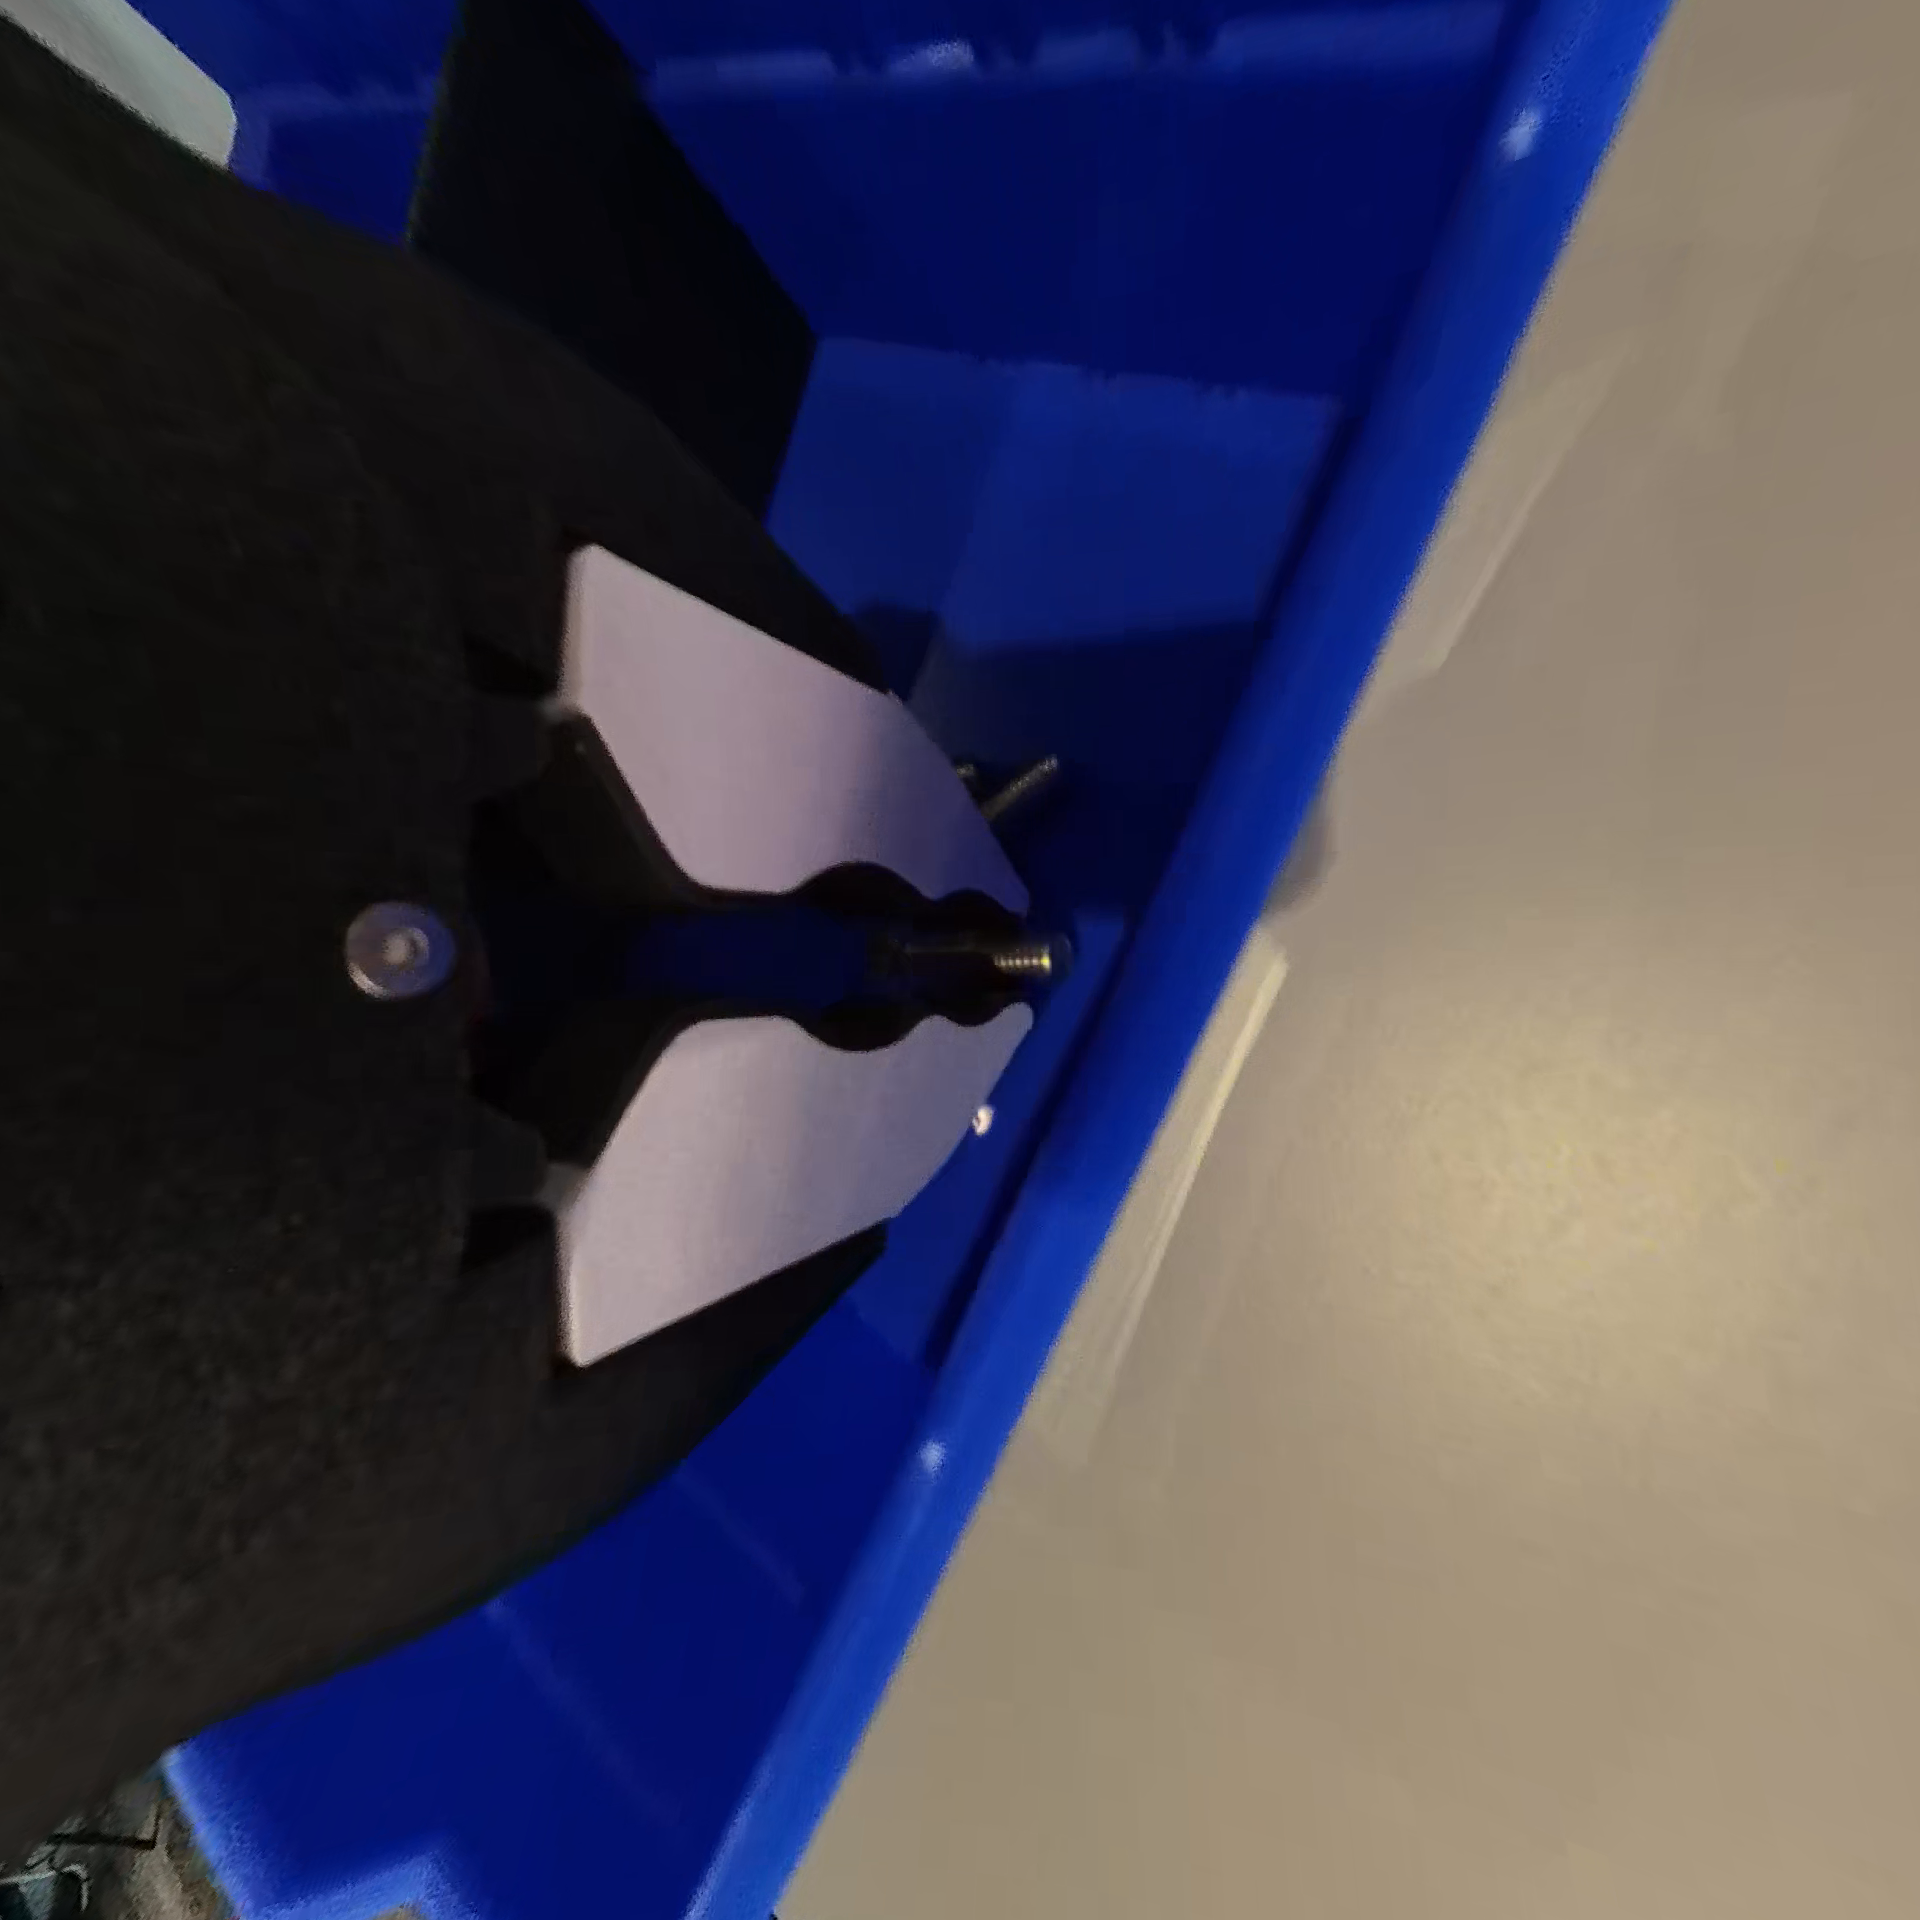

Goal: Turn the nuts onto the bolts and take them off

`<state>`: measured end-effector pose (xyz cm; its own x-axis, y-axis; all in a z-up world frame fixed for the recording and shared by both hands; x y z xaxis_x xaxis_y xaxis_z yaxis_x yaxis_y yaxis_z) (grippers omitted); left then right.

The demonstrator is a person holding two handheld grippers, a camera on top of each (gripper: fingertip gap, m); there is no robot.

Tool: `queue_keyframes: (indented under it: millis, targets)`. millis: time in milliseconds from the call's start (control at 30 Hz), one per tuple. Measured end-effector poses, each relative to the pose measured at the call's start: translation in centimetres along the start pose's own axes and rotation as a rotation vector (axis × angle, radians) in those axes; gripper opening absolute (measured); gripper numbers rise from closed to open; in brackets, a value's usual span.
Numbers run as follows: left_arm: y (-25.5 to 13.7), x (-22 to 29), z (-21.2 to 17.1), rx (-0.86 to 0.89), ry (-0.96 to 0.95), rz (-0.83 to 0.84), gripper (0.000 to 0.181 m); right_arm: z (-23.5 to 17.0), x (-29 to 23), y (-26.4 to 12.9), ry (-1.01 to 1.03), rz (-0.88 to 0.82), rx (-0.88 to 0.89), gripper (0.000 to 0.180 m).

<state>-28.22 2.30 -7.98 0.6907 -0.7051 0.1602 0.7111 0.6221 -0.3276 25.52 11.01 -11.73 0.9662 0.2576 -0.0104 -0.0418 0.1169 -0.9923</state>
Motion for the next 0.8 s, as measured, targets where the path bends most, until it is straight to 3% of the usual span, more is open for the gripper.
queue_keyframes:
  millis: [167,267,300,400,500,567,667,800]
  targets:
    - [0.3,-0.6,-0.1,-0.007,-0.012,0.024,0.053,-0.2,0.2,0.3,0.001,-0.061,0.025,0.024]
    - [0.4,-1.3,-0.1,0.001,-0.006,0.066,0.053,-0.5,-0.1,-2.5,0.018,-0.131,0.107,0.032]
    - [0.5,-1.6,0.0,0.008,-0.003,0.081,0.053,-0.5,-1.1,-4.9,0.023,-0.176,0.194,0.035]
    - [0.3,-2.5,0.4,0.039,-0.024,0.122,0.052,-0.9,-9.0,-13.9,-0.021,-0.233,0.713,0.032]
    - [-0.1,-3.1,1.6,0.085,-0.107,0.126,0.050,-3.1,-19.4,-18.1,-0.141,-0.336,1.039,0.037]
    - [-0.2,-3.2,2.3,0.091,-0.145,0.128,0.051,-4.3,-25.4,-17.9,-0.212,-0.360,1.163,0.039]
    - [-0.6,-2.8,3.1,0.128,-0.131,0.161,0.052,-5.0,-30.8,-15.3,-0.156,-0.293,1.317,0.038]
    - [-0.6,-1.9,2.9,0.135,-0.121,0.208,0.052,-4.9,-34.0,-9.1,-0.061,-0.220,1.324,0.044]
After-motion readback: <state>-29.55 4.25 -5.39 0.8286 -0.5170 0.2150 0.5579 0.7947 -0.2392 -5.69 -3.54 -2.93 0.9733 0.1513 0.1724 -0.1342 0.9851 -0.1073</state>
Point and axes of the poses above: each gripper's, where its closed fingertips meet, y out along the fingers, z out of its top, x = y × z across the jaws, the point moved 7 cm from there along -y, back along the fingers, and after that the axes turned 7 degrees about -y, right-handed, at the moved point
